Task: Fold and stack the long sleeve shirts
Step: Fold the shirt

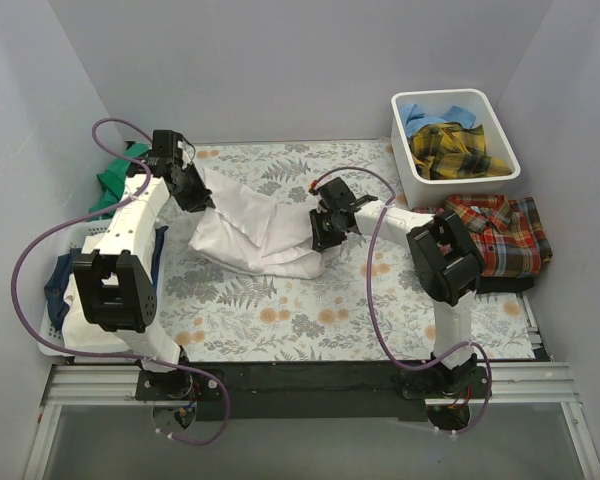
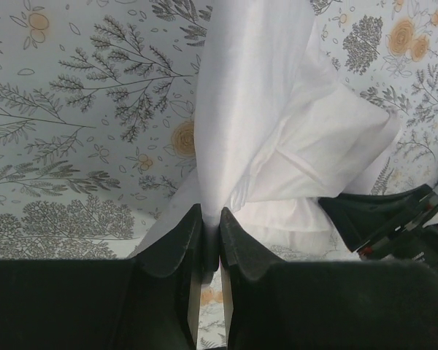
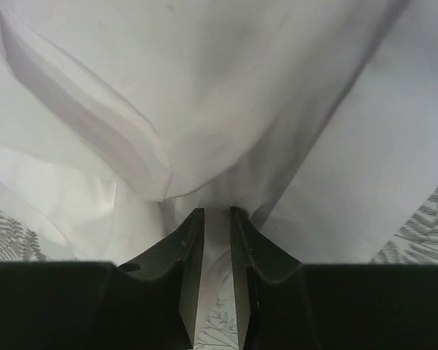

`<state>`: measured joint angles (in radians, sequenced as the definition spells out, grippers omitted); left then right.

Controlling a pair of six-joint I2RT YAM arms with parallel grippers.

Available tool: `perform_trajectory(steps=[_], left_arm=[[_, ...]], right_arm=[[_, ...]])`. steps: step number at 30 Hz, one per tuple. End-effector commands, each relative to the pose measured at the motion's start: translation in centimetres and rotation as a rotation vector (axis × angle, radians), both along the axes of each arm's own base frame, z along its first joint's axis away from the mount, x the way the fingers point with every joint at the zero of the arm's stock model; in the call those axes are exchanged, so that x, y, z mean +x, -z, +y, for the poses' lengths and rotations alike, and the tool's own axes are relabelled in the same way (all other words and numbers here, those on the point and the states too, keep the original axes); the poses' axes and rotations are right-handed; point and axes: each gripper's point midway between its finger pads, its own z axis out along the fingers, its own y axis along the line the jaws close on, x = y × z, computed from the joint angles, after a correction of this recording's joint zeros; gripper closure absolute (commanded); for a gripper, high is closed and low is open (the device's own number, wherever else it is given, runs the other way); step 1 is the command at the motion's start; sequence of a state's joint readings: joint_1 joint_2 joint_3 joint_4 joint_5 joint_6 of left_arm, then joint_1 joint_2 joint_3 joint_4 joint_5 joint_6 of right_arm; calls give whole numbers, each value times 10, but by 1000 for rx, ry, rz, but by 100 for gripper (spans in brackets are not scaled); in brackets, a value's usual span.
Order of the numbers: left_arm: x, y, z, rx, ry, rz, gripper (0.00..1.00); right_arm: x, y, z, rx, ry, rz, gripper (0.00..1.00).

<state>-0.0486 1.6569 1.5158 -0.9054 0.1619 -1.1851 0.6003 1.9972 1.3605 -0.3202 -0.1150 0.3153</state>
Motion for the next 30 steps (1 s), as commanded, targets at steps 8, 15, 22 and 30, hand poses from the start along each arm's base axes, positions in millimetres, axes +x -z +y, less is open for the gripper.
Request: perform_trajectory(steps=[8, 15, 22, 30], left_arm=[[11, -18, 28, 147, -32, -31, 89], [4, -16, -19, 144, 64, -36, 93], [-6, -12, -61, 144, 114, -39, 93], [-17, -18, -109, 105, 197, -48, 93]], right_arm=[[-30, -9, 25, -7, -45, 68, 70], [-23, -20, 42, 34, -55, 56, 70], [-18, -28, 51, 67, -57, 53, 70], [-14, -42, 49, 81, -28, 10, 70]])
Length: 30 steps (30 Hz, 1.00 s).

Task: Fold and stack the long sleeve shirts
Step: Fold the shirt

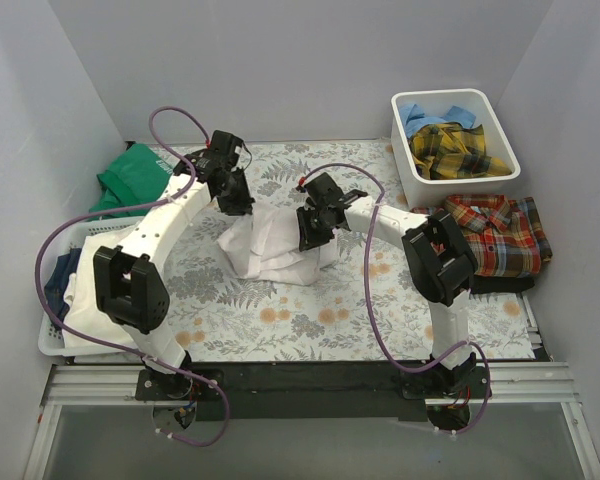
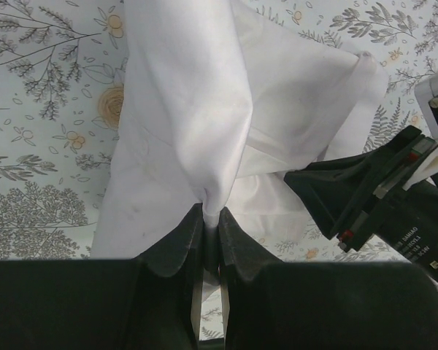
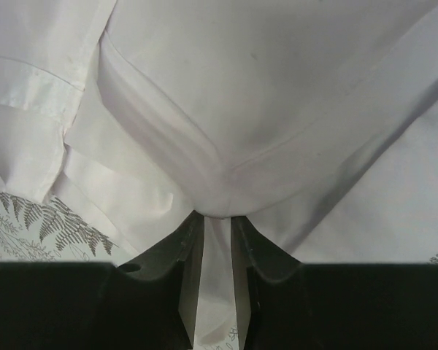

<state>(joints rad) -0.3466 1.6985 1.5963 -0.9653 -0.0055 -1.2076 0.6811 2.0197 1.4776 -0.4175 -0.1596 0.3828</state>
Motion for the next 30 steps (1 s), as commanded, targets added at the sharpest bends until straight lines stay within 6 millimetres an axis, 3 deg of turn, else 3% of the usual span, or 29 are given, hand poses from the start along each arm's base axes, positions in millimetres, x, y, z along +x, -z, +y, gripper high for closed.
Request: perform_trajectory(steps=[1, 5, 8, 9, 11, 12, 15, 26, 30], left_arm=[[1, -16, -23, -27, 16, -38, 93], [0, -13, -30, -19, 23, -31, 93], [0, -12, -30, -6, 22, -32, 93], [0, -13, -30, -5, 23, -32, 93], [0, -12, -29, 3, 21, -34, 93], [0, -13, -29, 5, 22, -35, 93], [0, -13, -27, 10, 21, -39, 93], [-2, -10, -28, 15, 24, -30, 93], [-2, -12, -29, 19, 26, -34, 93]], right_arm=[[10, -24, 5, 39, 35, -63, 70], [17, -54, -12, 33, 103, -159, 69], [22, -54, -43, -22, 192, -183, 68], [24, -44, -62, -53, 235, -163, 68], [26, -42, -82, -69, 273, -153, 67], [30, -38, -96, -80, 300, -147, 62], [30, -25, -113, -113, 294, -127, 54], [32, 12, -99, -123, 214, -30, 53], [27, 25, -98, -130, 216, 18, 60]])
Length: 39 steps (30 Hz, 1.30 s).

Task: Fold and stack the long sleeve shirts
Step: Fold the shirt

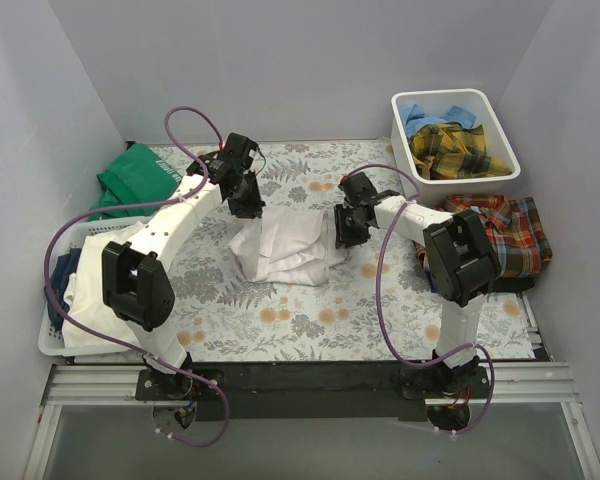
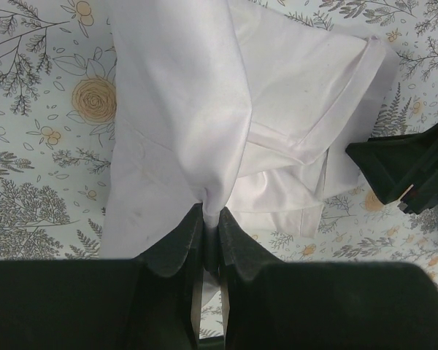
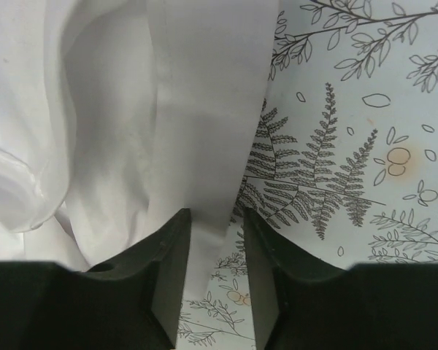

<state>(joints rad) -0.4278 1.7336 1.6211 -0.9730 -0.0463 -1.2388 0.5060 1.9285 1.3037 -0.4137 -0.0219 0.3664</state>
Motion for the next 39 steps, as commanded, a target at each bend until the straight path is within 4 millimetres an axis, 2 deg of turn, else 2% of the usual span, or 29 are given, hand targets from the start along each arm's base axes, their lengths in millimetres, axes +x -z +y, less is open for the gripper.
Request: perform_trajectory(steps=[1, 2, 3, 5, 6, 9, 16, 28, 31, 33, 36, 37, 39], left_arm=[[4, -18, -3, -4, -6, -43, 93], [5, -20, -4, -6, -5, -50, 93], [4, -21, -6, -4, -1, -52, 93], [6, -24, -6, 6, -3, -60, 93], [6, -25, -9, 10, -1, -59, 93], [9, -32, -17, 17, 7, -74, 93], [8, -17, -53, 65, 63, -51, 93], [-19, 13, -121, 79, 197, -19, 87], [-21, 17, -137, 59, 225, -13, 87], [-21, 14, -147, 41, 238, -20, 87], [-22, 17, -154, 30, 232, -13, 85], [-21, 21, -154, 31, 223, -6, 82], [-18, 25, -158, 13, 203, -10, 73]], right_arm=[[0, 5, 8, 19, -9, 31, 62], [-3, 9, 7, 11, -10, 46, 64], [-4, 11, 6, 11, -6, 51, 73], [-7, 13, 6, 10, -8, 63, 81], [-7, 12, 7, 13, -11, 61, 88], [-10, 11, 10, 17, -14, 64, 99], [-14, 5, 19, 34, -33, 62, 99], [-17, -17, 26, 91, -30, 46, 99], [-15, -30, 27, 116, -18, 13, 92], [-13, -36, 26, 124, -5, -7, 79], [-8, -50, 19, 143, 35, -33, 66], [-7, -56, 17, 148, 53, -46, 64], [-6, -57, 8, 148, 105, -50, 61]])
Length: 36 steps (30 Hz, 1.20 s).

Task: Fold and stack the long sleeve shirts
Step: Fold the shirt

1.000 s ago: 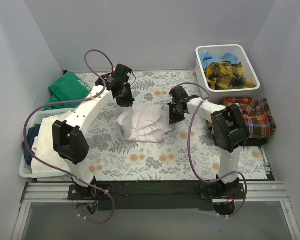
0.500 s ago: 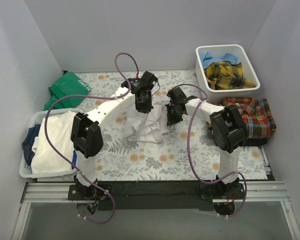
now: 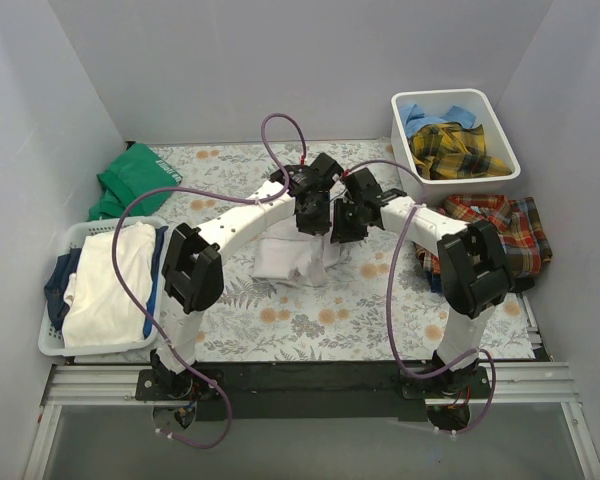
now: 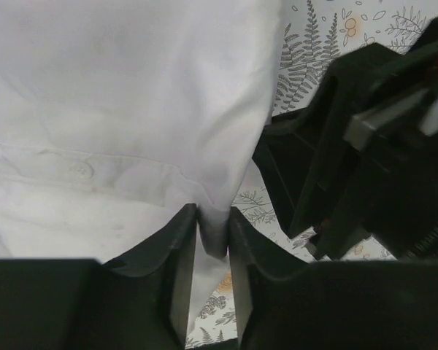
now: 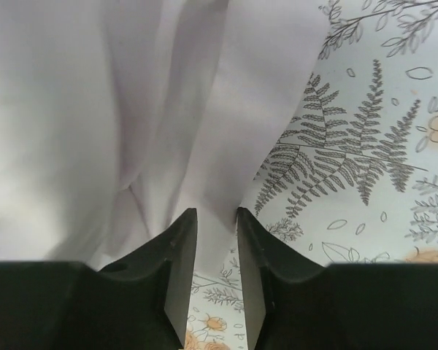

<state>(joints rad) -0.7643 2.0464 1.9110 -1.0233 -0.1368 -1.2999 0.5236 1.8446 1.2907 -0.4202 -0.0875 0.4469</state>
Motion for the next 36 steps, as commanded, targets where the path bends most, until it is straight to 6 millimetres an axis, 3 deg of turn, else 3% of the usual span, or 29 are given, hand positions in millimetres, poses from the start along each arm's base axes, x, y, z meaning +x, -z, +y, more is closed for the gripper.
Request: perform_trajectory(steps=[1, 4, 9, 12, 15, 17, 19, 21, 24, 28, 30, 31, 32, 35, 36], left_arm=[[11, -13, -17, -81, -43, -33, 70], [17, -12, -31, -135, -37, -44, 54], [27, -26, -35, -157, -26, -101, 48], [34, -34, -22, -124, -56, -141, 45], [41, -30, 0, -97, -100, -122, 44], [50, -31, 15, -93, -123, -132, 44], [53, -32, 20, -99, -107, -128, 44], [66, -40, 29, -109, -122, -143, 44], [81, -37, 39, -83, -125, -145, 44], [94, -38, 52, -72, -151, -142, 44], [95, -40, 56, -76, -155, -145, 44], [94, -35, 60, -70, -159, -133, 44], [94, -38, 63, -74, -164, -139, 44], [90, -32, 69, -71, -157, -123, 44], [88, -29, 70, -68, -150, -117, 44]], right_arm=[[6, -31, -13, 42, 102, -59, 61], [5, -36, -20, 38, 145, -71, 61], [0, -48, -30, 33, 161, -93, 62], [-2, -62, -19, 75, 69, -107, 62], [-12, -57, -8, 107, -2, -60, 58], [-14, -49, -3, 116, -18, -38, 50], [-16, -43, 4, 139, -37, -2, 49], [-20, -42, 10, 161, -60, 19, 45], [-25, -40, 21, 187, -98, 35, 39], [-34, -23, 35, 211, -130, 114, 39], [-33, -17, 37, 203, -128, 126, 47], [-33, -17, 39, 203, -130, 123, 56], [-31, -19, 39, 200, -124, 114, 79], [-22, -27, 36, 172, -94, 70, 97], [-17, -36, 37, 171, -90, 44, 99]])
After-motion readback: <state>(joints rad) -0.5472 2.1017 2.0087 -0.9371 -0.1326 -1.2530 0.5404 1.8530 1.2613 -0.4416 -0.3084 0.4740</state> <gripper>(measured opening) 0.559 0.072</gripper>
